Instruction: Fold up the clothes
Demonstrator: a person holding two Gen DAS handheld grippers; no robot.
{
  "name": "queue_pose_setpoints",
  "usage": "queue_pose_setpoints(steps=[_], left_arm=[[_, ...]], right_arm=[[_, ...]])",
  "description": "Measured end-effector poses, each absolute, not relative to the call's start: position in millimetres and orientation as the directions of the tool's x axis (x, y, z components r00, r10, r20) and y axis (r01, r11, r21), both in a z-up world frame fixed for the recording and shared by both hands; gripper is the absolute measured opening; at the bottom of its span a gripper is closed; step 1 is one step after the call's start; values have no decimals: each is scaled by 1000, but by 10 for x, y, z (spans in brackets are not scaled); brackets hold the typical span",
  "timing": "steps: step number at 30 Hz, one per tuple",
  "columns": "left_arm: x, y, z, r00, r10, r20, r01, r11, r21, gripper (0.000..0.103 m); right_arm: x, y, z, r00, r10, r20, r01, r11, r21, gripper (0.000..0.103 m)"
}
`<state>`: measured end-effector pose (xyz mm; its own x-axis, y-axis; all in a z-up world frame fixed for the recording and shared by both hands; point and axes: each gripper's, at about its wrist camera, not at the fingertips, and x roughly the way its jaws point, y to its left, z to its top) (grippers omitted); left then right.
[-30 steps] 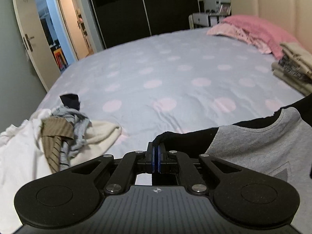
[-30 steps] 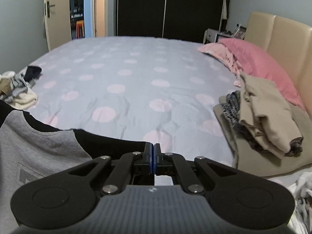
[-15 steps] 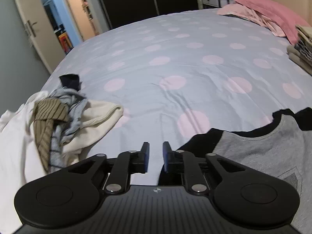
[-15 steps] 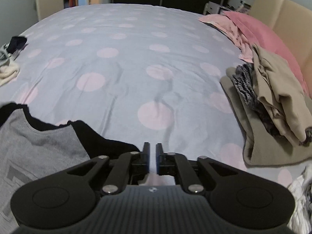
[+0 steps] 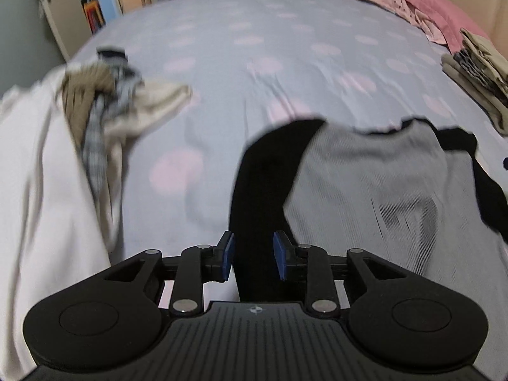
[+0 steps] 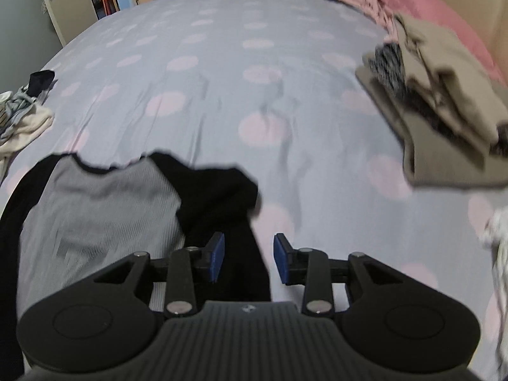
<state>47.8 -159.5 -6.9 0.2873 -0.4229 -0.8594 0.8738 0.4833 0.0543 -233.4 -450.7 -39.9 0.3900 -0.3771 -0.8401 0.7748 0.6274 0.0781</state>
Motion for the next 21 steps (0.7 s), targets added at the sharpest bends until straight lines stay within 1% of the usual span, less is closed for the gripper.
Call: queue_pose_setpoints(steps=[4, 7, 8, 9, 12, 17, 19, 20, 21], left_arm=[[325, -1309, -172, 242, -393, -887, 877, 481, 26, 25], [222, -1105, -212, 199, -386, -901, 871, 490, -17, 34], [194, -1051, -226, 188, -383, -905, 869, 494, -29, 40], [166, -996, -240, 176, -380, -908, 866, 498, -40, 41], [78, -853, -294, 152, -360, -920, 859, 508, -56, 41], [-24, -758, -411, 131, -321, -938, 854, 517, -58, 40], [-55, -758, -457, 118, -316, -941, 855, 514, -66, 30], [-70, -764, -482, 116, -311, -943, 859, 507, -62, 23], [-85, -769, -505, 117, -306, -945, 863, 502, -56, 16]], right_arm=[[-2515, -4295, -521, 351, -345, -870, 782, 620, 69, 37], [-2656, -4145, -566, 332, -325, -886, 781, 621, 64, 39], [-2706, -4096, -576, 327, -318, -890, 781, 622, 65, 39], [-2764, -4042, -578, 325, -311, -893, 780, 622, 67, 41], [-2932, -3923, -603, 325, -277, -904, 776, 625, 87, 44], [-3119, -3776, -723, 331, -197, -923, 775, 614, 147, 44], [-3119, -3722, -755, 328, -191, -925, 769, 623, 144, 43], [-3115, -3698, -770, 325, -191, -926, 765, 629, 139, 41], [-3104, -3683, -786, 317, -193, -929, 762, 635, 128, 31]])
